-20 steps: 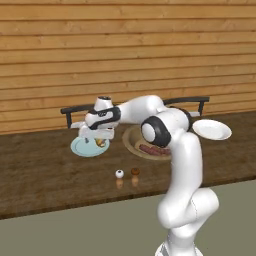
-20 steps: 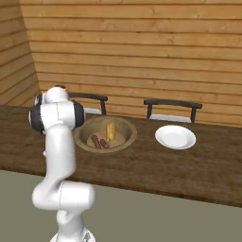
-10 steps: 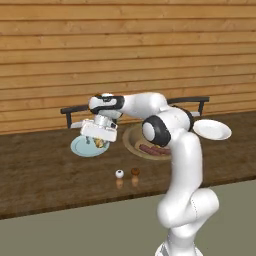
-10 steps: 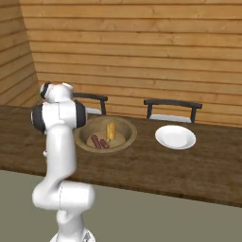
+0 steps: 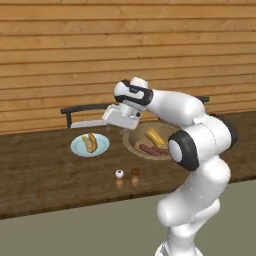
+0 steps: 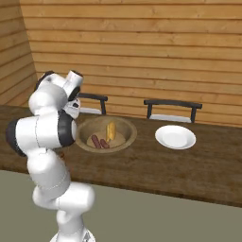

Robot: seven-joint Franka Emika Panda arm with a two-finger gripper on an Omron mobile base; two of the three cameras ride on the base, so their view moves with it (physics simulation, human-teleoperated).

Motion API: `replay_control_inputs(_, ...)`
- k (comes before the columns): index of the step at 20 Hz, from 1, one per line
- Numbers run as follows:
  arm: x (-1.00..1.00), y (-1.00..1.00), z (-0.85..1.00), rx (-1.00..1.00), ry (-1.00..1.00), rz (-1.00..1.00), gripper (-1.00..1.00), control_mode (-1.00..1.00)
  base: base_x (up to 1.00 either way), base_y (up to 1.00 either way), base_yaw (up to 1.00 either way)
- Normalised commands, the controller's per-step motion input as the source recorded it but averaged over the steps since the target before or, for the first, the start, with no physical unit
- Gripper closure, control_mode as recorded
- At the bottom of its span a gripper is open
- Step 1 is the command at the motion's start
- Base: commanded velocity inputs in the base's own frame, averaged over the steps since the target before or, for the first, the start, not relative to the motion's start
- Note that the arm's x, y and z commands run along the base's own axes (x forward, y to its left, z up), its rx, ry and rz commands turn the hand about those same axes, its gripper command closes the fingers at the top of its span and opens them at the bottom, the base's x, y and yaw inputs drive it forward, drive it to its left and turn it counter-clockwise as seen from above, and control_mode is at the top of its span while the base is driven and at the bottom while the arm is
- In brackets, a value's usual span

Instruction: Place one bun and one sausage from the bowl on each plate.

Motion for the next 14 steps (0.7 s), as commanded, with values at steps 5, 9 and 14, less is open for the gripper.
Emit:
replay_control_inputs(5,-0.91,-0.93,0.92,0.01,-0.38,0.00,-1.00,-1.00,0.00,0.00,0.00)
replay_control_inputs(9,-0.70,-1.00,0.75,-0.16,-0.06,0.00,-1.00,-1.00,0.00,0.00,0.00)
replay_control_inputs(14,-0.40,-0.96,0.43,-0.28,0.15,0.00,-1.00,-1.00,0.00,0.00,0.00)
